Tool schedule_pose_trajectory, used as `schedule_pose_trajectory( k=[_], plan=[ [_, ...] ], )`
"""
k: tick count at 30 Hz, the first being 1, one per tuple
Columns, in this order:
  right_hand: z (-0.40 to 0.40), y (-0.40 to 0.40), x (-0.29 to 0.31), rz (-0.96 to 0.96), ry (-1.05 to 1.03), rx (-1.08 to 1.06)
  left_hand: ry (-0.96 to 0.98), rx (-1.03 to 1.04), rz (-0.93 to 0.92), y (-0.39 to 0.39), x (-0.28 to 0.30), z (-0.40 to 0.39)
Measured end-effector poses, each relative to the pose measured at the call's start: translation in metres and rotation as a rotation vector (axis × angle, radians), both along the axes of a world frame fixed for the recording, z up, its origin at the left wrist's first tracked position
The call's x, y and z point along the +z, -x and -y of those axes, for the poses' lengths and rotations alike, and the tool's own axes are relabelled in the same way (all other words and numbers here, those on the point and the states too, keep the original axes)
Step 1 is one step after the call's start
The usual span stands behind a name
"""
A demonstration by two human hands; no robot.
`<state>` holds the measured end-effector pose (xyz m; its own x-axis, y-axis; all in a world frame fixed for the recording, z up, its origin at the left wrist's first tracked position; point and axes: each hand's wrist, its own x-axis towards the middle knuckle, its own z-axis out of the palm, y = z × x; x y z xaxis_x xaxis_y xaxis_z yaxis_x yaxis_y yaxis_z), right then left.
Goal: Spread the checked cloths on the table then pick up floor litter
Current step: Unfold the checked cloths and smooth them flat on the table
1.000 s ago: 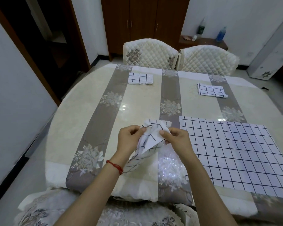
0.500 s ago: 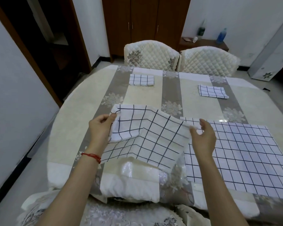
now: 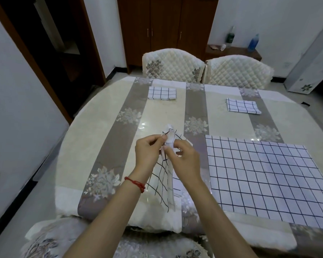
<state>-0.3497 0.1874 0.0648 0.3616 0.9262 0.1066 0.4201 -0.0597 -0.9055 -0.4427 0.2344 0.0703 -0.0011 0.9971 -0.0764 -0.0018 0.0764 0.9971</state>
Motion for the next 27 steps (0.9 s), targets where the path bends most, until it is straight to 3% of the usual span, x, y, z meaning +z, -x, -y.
schedule_pose_trajectory(
  k=[8,18,23,27],
  plan=[
    [0.0,-0.026,0.004,-0.026,0.059,-0.177,-0.096,0.045,-0.213,0.023,-0.007,-0.017],
    [-0.016,-0.027,-0.004,0.074,0.241,-0.049,-0.253,-0.066,-0.378,0.03,0.005,-0.04],
    [-0.03,-0.035,0.018,0.155,0.148,-0.042,-0.293,-0.071,-0.543,0.042,-0.003,-0.039],
    [-0.045,-0.033,0.039,0.26,0.078,0.026,-0.211,-0.11,-0.633,0.036,-0.026,-0.036]
  ],
)
